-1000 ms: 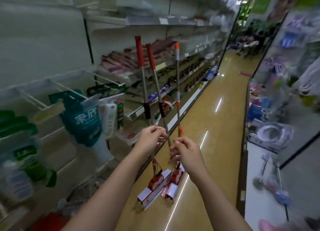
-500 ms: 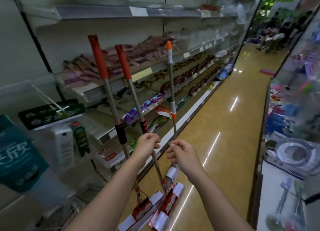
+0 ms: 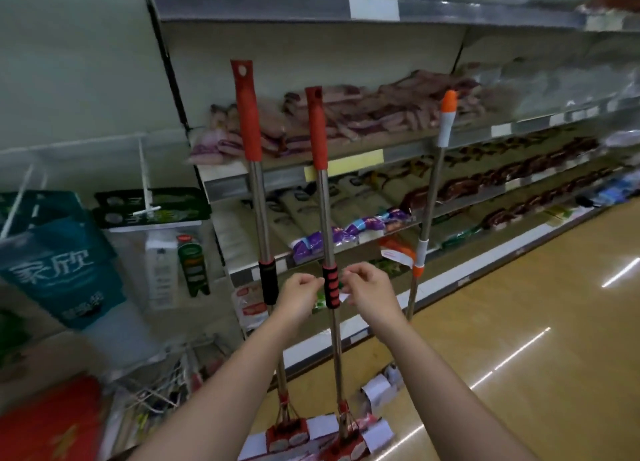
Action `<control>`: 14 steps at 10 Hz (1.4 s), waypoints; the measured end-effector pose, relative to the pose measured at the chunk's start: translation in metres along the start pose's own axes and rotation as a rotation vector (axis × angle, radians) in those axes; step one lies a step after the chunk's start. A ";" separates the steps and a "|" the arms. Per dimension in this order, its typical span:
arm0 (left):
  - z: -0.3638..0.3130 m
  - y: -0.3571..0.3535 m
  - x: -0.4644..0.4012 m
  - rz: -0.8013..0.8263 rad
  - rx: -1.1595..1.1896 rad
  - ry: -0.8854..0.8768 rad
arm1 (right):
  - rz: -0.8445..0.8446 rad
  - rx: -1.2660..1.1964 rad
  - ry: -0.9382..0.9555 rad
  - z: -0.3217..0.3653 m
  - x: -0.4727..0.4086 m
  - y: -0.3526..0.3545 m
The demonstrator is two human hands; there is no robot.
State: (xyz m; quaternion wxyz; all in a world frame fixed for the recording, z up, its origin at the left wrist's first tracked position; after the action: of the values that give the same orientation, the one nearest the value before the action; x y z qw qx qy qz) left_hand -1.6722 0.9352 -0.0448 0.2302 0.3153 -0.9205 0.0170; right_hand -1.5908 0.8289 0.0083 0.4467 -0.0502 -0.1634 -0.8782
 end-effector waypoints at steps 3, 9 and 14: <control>-0.045 0.000 -0.092 0.008 -0.006 -0.027 | -0.064 0.227 0.083 0.052 -0.124 0.009; -0.032 -0.078 -0.050 -0.340 -0.036 -0.174 | 0.175 0.076 0.571 0.049 -0.106 0.031; -0.029 -0.036 0.135 -0.772 0.065 -0.437 | 0.620 0.104 1.159 0.157 0.061 -0.031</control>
State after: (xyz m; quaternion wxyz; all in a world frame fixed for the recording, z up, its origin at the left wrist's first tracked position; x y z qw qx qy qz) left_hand -1.7328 0.8346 0.0357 0.0097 0.6391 -0.7613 -0.1085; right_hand -1.6605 0.8513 0.1629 0.6964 0.4077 0.0832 -0.5847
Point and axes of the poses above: each hand's wrist, its own x-axis away from the middle knuckle, its own y-axis out of the back of the hand, z = x × y, the point moved 6 cm from there along -x, towards the middle knuckle, and after that the axes turned 12 degrees about z, right-handed, at the moved point
